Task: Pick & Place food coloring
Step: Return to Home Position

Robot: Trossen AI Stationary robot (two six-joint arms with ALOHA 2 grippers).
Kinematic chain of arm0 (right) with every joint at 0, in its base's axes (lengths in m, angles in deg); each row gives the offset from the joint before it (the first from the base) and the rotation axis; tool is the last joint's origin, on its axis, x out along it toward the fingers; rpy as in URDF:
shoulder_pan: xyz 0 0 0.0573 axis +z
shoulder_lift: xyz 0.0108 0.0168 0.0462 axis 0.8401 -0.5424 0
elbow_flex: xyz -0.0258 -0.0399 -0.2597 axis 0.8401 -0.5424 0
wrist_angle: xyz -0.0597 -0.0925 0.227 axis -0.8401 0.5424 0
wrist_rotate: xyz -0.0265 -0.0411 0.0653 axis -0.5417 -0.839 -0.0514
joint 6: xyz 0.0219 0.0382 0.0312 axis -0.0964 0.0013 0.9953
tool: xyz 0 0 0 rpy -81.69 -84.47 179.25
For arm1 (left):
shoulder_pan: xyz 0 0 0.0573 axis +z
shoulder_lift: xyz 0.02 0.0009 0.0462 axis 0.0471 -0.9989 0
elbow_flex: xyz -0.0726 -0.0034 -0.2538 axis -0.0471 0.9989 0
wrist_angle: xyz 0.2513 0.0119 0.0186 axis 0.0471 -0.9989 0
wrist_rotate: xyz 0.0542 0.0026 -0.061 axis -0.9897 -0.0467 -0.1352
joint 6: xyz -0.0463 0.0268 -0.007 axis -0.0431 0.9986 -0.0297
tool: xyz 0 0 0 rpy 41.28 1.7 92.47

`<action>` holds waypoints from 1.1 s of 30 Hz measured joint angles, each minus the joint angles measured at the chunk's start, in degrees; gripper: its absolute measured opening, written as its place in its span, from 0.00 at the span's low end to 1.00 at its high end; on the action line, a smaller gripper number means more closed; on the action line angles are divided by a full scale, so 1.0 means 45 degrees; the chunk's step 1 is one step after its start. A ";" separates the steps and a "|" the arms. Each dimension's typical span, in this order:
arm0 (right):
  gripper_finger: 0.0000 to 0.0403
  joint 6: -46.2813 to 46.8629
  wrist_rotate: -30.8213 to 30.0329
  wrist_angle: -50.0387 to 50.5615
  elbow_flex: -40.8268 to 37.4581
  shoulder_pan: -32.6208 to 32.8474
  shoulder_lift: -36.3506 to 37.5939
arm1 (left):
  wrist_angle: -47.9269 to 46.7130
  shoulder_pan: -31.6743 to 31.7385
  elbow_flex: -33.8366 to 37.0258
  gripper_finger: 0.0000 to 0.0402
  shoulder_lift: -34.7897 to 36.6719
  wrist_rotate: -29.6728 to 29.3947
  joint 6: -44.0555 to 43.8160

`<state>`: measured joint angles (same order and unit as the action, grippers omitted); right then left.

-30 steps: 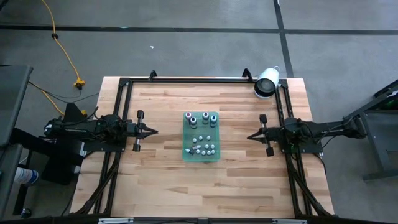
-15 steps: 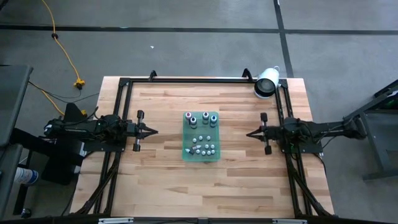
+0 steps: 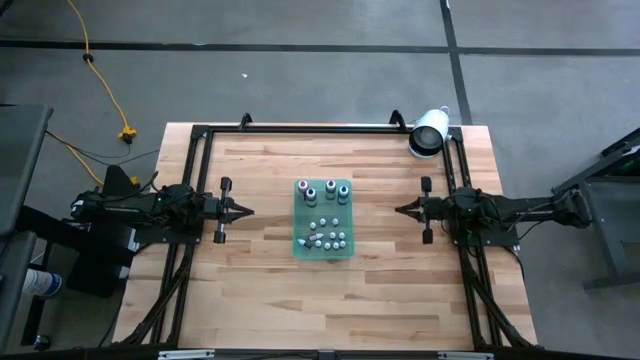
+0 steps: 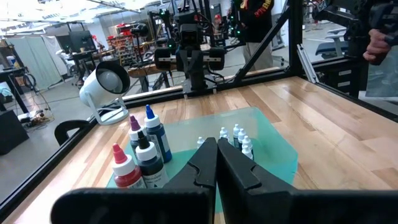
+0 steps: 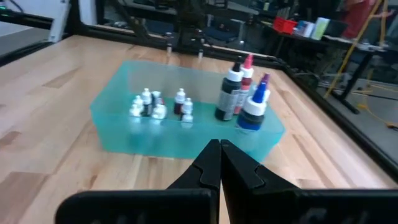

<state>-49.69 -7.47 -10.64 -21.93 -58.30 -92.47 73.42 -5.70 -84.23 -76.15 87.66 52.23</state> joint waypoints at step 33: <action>0.00 0.0030 -0.0019 -0.0102 0.0000 0.0003 0.0000 | 0.0000 -0.0001 0.0000 0.00 0.0005 -0.0004 -0.0004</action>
<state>-49.55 -7.56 -11.10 -21.93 -58.28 -92.47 73.42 -5.71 -84.23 -76.13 87.64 52.22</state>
